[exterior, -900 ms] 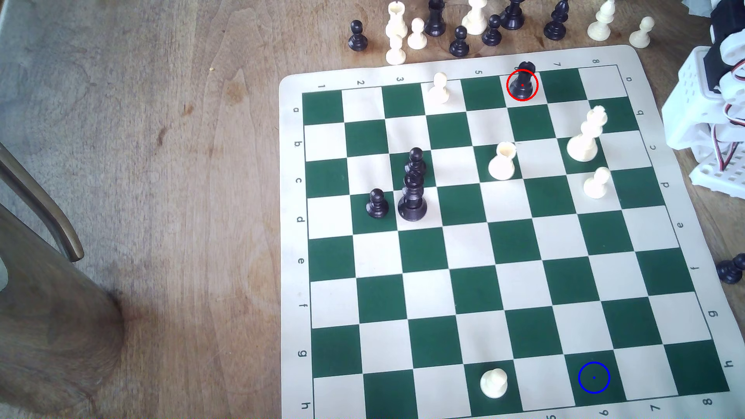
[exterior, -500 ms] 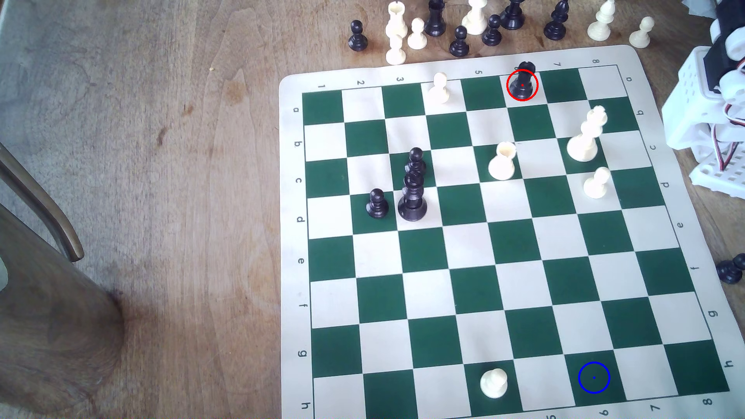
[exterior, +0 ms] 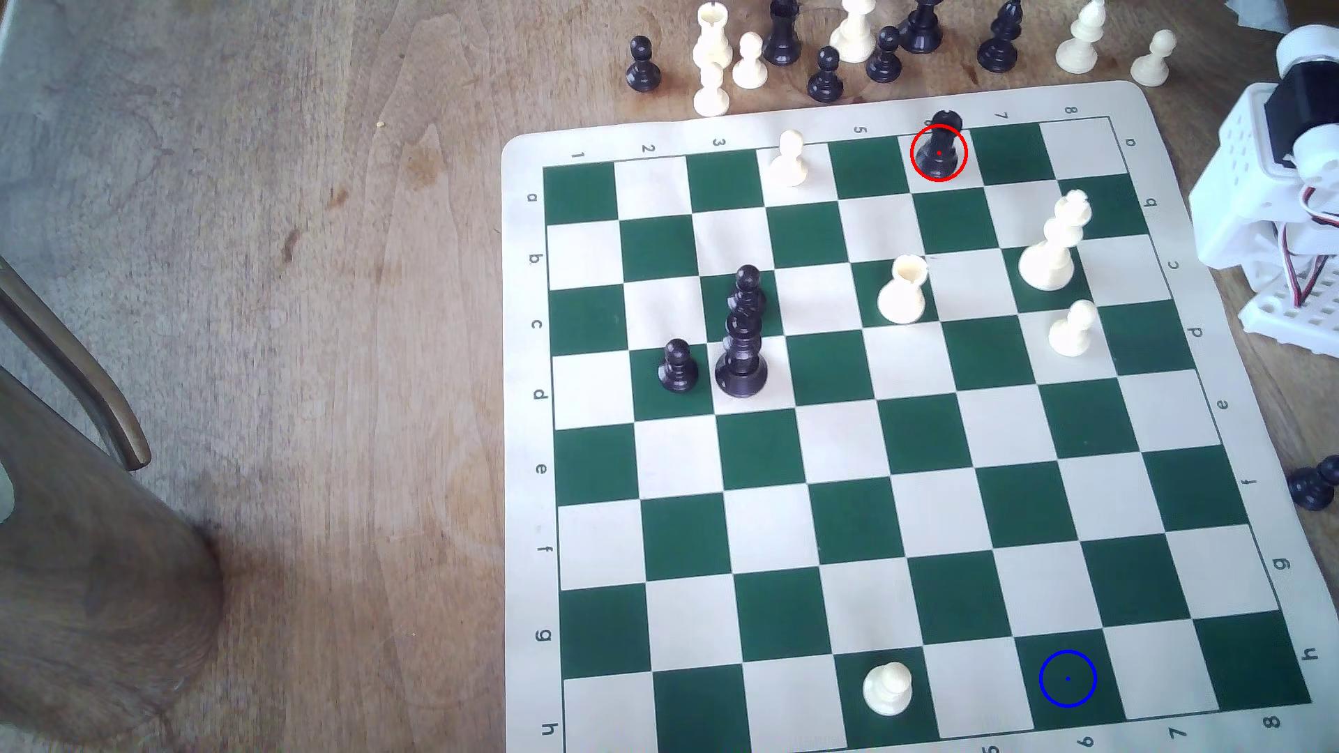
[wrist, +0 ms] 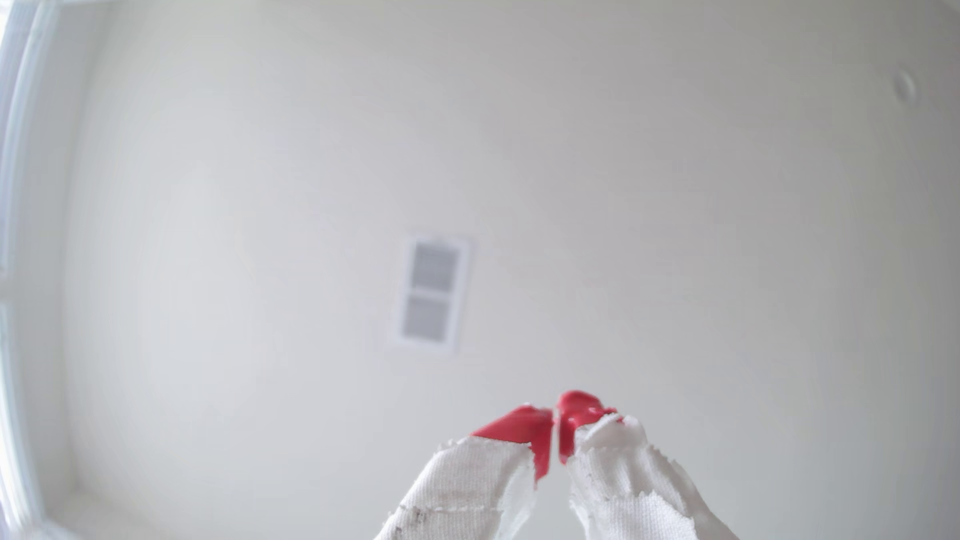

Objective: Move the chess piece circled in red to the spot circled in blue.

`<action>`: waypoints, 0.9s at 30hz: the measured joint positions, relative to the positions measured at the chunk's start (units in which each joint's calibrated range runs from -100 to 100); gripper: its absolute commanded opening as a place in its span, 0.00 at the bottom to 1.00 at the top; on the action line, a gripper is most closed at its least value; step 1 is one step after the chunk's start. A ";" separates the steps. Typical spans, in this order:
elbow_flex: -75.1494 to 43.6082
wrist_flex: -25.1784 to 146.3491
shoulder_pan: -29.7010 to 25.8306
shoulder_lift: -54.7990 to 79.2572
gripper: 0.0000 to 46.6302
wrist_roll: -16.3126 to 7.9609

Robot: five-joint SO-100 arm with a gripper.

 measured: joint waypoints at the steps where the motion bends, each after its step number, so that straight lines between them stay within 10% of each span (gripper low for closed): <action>1: -1.08 1.99 0.00 0.00 0.00 0.00; 20: -18.53 79.84 6.05 1.01 0.08 0.15; 27: -28.47 114.02 12.17 13.74 0.01 -3.86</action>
